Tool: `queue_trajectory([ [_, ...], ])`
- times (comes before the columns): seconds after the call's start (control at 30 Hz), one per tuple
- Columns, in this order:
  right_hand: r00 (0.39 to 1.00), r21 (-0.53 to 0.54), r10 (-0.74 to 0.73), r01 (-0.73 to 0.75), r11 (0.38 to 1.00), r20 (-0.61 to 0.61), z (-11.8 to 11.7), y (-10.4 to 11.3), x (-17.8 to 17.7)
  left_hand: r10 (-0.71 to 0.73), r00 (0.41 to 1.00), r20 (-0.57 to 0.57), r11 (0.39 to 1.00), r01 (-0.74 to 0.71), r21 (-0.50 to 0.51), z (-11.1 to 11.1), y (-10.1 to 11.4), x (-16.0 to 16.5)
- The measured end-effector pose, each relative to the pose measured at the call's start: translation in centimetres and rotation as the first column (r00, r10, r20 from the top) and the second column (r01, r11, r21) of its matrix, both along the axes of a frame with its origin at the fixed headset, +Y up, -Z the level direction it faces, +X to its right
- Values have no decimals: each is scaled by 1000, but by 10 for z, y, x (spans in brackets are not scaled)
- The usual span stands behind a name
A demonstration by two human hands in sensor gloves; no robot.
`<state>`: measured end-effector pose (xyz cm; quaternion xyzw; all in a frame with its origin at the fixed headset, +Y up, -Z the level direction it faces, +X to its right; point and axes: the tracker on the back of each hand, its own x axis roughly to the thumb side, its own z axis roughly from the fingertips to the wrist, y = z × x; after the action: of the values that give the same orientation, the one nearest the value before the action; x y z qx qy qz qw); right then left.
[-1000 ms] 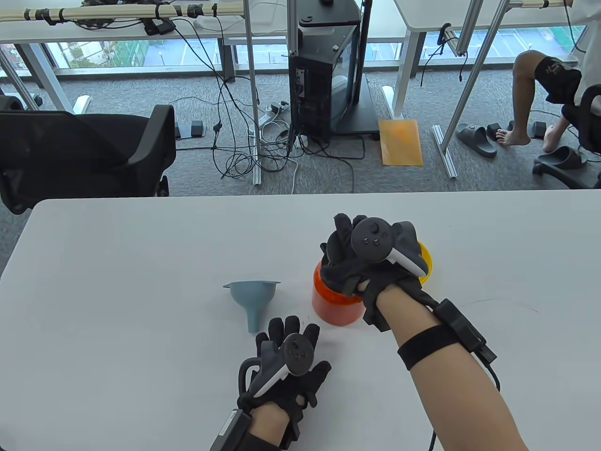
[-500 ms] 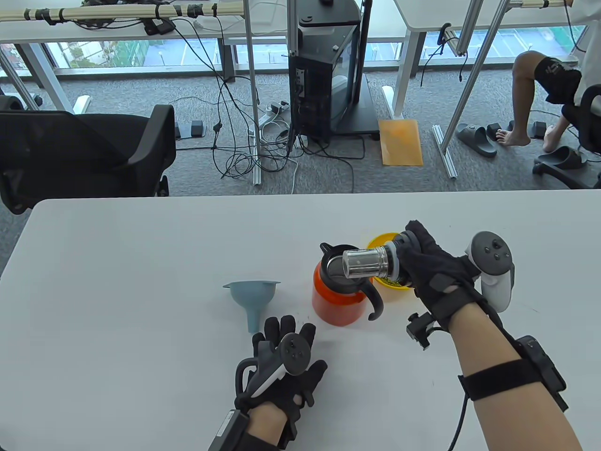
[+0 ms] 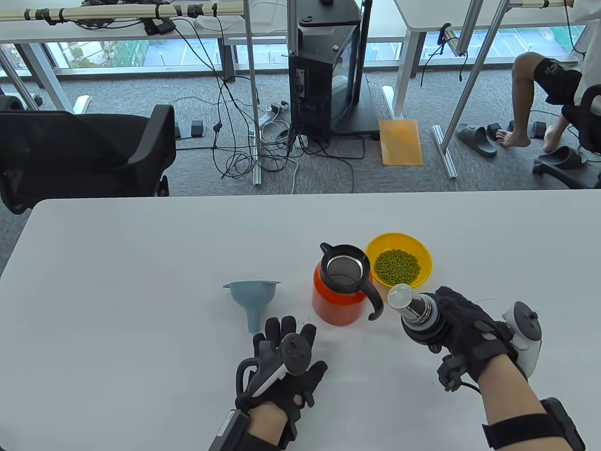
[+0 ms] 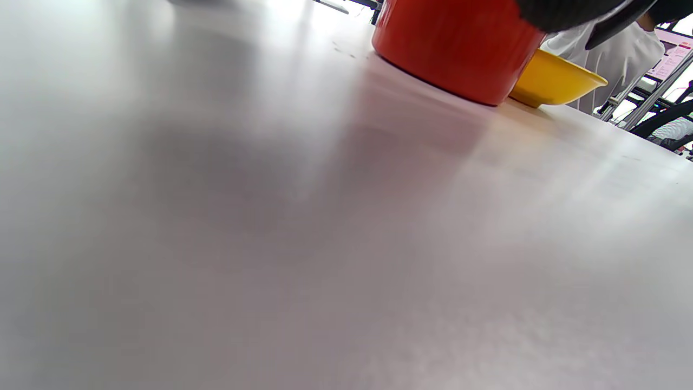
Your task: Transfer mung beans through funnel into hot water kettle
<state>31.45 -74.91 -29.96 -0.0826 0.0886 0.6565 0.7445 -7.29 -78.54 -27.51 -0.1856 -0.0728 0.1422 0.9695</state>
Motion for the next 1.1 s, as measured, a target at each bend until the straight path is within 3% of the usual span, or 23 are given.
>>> queue_trajectory([
  [0.2,999,-63,49,-50,997,-19,11,-24,-2,-2,1000,-1,1000,2,-2,0,0,1],
  [0.6,977,-121,194,-204,972,-90,9,-42,-15,-2,1000,0,1000,2,-5,0,0,1],
  [0.73,960,-104,269,-276,956,-77,9,-39,-16,3,1000,5,1000,-3,-13,1,-1,2],
  [0.87,880,-43,470,-473,880,-66,8,-29,-17,-1,1000,5,1000,1,-10,1,-1,2],
  [1.1,846,9,524,-526,851,-94,6,-13,-20,-19,1000,4,1000,19,-5,1,-1,3],
])
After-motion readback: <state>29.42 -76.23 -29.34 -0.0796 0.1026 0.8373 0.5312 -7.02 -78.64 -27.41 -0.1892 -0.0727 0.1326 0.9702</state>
